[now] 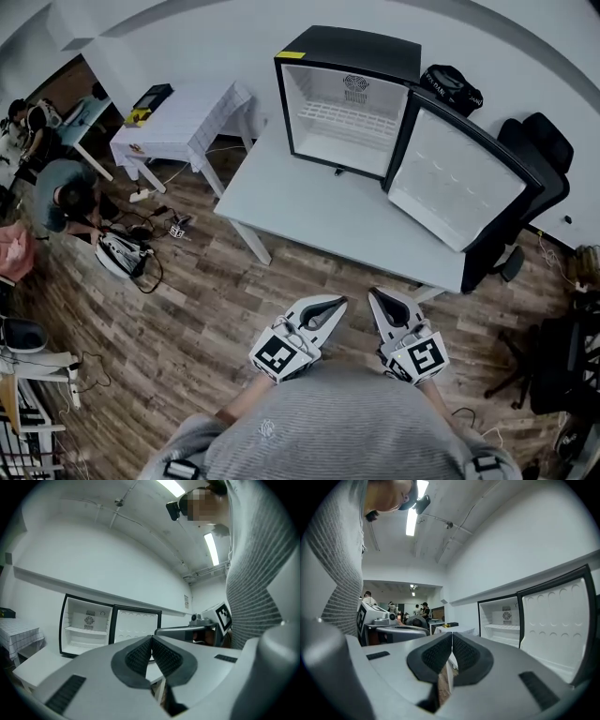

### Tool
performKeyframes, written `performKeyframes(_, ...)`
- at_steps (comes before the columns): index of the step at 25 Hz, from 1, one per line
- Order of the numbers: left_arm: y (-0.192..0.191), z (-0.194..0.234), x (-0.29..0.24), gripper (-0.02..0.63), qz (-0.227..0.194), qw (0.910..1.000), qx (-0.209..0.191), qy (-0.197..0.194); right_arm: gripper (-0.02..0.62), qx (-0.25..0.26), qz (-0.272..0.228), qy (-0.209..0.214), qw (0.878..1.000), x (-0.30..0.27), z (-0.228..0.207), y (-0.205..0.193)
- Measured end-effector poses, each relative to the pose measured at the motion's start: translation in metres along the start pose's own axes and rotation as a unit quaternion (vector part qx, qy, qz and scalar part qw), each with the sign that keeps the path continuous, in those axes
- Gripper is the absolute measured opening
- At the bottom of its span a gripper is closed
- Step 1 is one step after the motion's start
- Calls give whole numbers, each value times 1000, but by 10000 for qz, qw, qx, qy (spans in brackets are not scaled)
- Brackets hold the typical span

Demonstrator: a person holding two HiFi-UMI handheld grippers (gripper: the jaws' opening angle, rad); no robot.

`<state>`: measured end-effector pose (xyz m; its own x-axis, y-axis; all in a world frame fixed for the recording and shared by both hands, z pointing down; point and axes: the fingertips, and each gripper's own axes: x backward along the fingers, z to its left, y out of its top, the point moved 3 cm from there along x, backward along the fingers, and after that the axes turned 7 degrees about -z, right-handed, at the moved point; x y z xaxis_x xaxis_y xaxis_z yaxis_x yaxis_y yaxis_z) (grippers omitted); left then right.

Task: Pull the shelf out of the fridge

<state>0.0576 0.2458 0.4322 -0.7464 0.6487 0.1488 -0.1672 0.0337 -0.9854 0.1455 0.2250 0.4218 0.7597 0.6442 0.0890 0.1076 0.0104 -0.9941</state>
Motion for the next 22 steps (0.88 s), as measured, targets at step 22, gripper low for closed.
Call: performKeyframes(22,17,157,4,11,-46,9999,13,122,12,79,-8,-147,9999,-141,-29,5)
